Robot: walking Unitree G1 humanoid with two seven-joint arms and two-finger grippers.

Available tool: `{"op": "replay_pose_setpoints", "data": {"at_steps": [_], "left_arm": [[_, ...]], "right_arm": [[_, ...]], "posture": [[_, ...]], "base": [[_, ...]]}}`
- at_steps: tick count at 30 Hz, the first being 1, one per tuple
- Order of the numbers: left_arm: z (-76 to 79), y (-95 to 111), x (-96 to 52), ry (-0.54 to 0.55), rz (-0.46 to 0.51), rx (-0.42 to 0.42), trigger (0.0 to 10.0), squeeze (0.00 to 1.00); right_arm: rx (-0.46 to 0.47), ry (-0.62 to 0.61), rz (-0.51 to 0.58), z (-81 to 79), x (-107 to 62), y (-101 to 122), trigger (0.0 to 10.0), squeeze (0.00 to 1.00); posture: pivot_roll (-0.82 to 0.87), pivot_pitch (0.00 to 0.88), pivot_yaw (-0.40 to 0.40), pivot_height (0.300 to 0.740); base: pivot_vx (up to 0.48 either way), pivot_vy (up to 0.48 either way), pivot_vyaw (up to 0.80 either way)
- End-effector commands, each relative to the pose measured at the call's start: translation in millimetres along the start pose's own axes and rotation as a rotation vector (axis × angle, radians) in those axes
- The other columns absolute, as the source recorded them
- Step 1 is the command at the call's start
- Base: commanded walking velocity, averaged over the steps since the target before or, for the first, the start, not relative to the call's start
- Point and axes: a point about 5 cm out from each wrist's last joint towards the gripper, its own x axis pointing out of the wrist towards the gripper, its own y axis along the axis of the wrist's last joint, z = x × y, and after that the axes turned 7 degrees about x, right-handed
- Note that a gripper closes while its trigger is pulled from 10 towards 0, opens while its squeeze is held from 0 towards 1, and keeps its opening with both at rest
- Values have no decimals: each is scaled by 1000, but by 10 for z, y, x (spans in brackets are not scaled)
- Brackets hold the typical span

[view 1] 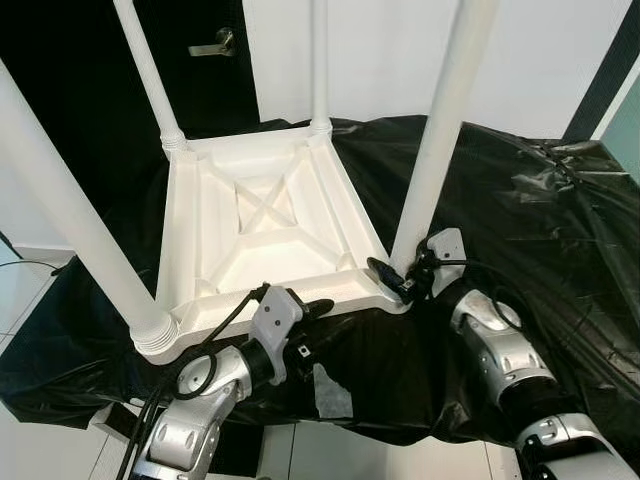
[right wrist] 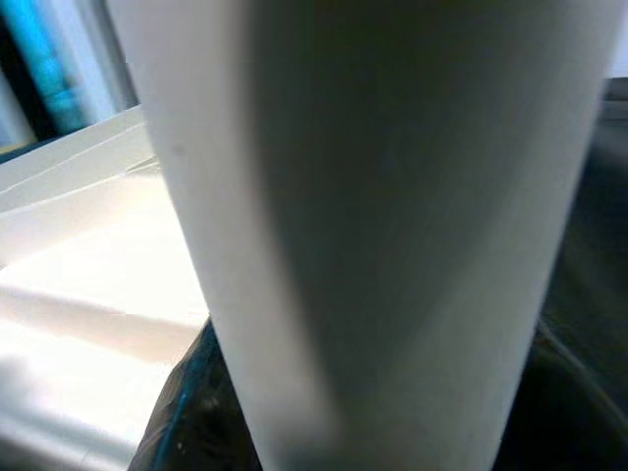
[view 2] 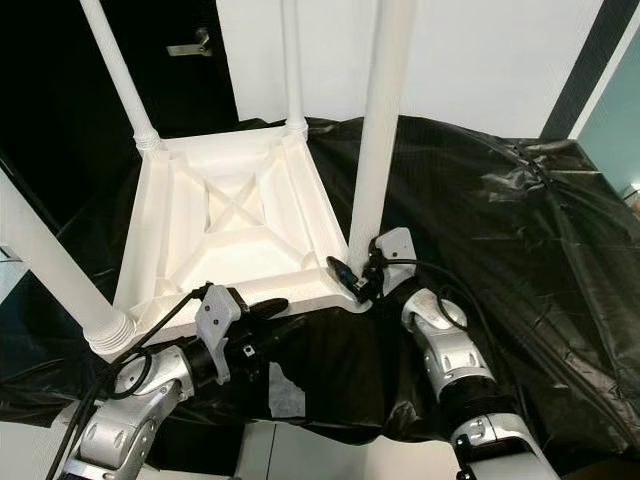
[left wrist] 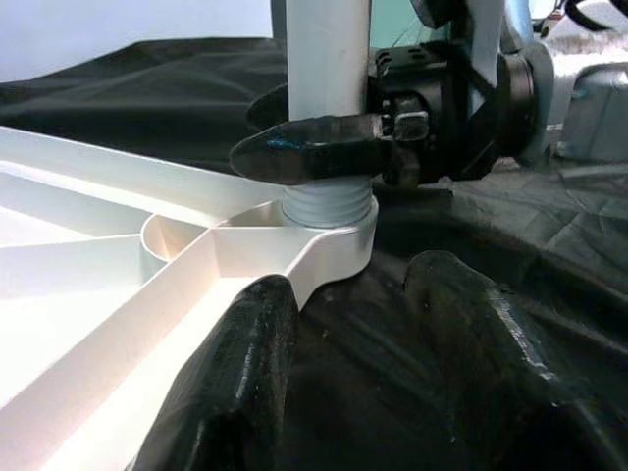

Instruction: Building children table

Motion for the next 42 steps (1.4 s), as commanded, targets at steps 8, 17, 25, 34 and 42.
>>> {"op": "replay_pose_setpoints", "data": {"at_steps": [8, 17, 25, 34, 42], "left_arm": [[-36, -12, -10, 37, -25, 25, 10000, 0], [-98, 17, 19, 62, -12, 44, 10000, 0], [-116, 41, 58, 66, -2, 55, 10000, 0], [-116, 49, 80, 60, 6, 61, 10000, 0], [-214, 144, 118, 40, 18, 80, 10000, 0]], "right_arm": [[25, -346, -46, -18, -44, -116, 10000, 0], [48, -491, -25, -200, -22, -87, 10000, 0], [40, -489, -2, -152, -52, -25, 10000, 1000], [-5, -103, 41, -156, -241, 70, 10000, 0], [-101, 86, 20, 77, -243, 219, 10000, 0]], "posture": [[87, 0, -17, 740], [80, 0, -17, 740], [72, 0, -19, 740], [26, 0, 8, 740], [16, 0, 5, 740]], "base": [[0, 0, 0], [0, 0, 0], [0, 0, 0], [0, 0, 0], [0, 0, 0]]}}
